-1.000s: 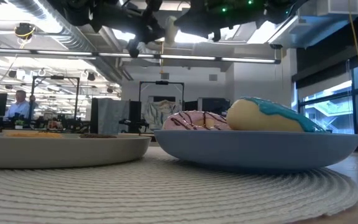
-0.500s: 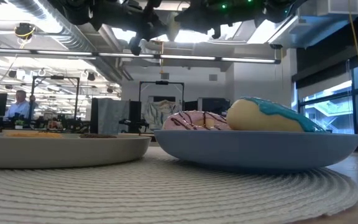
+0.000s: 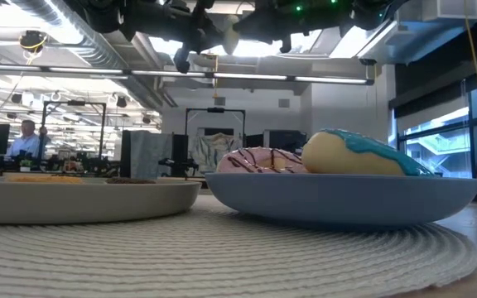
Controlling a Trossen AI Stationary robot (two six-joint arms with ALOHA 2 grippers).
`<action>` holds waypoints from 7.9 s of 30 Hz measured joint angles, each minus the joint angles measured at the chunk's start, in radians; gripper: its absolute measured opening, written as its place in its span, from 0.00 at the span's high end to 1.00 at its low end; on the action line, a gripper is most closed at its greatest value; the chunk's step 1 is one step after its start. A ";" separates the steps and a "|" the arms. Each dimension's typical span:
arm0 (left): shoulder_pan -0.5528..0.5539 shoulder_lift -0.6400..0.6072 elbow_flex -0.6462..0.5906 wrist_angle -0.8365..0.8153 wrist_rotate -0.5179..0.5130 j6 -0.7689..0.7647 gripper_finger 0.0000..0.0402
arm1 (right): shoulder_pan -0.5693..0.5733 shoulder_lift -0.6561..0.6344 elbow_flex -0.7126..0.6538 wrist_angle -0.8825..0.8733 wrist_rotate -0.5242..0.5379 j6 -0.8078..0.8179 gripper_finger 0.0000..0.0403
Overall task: Pick & Place donuts
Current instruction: Put the big green and blue donut on the blue plate
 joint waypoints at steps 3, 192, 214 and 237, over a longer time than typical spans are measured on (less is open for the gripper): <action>0.000 0.000 0.000 0.000 0.001 0.045 0.95 | 0.000 0.000 0.000 0.000 0.000 -0.024 0.93; 0.073 -0.240 -0.001 -0.771 -0.025 0.249 0.58 | 0.110 0.188 -0.392 0.075 -1.262 0.792 0.64; 0.068 -0.240 -0.001 -0.847 0.005 0.250 0.58 | 0.051 0.050 -0.389 0.033 -1.032 0.596 0.64; -0.421 -0.240 -0.001 -0.945 0.171 0.280 0.58 | 0.540 -0.010 0.344 -1.101 -0.203 0.140 0.64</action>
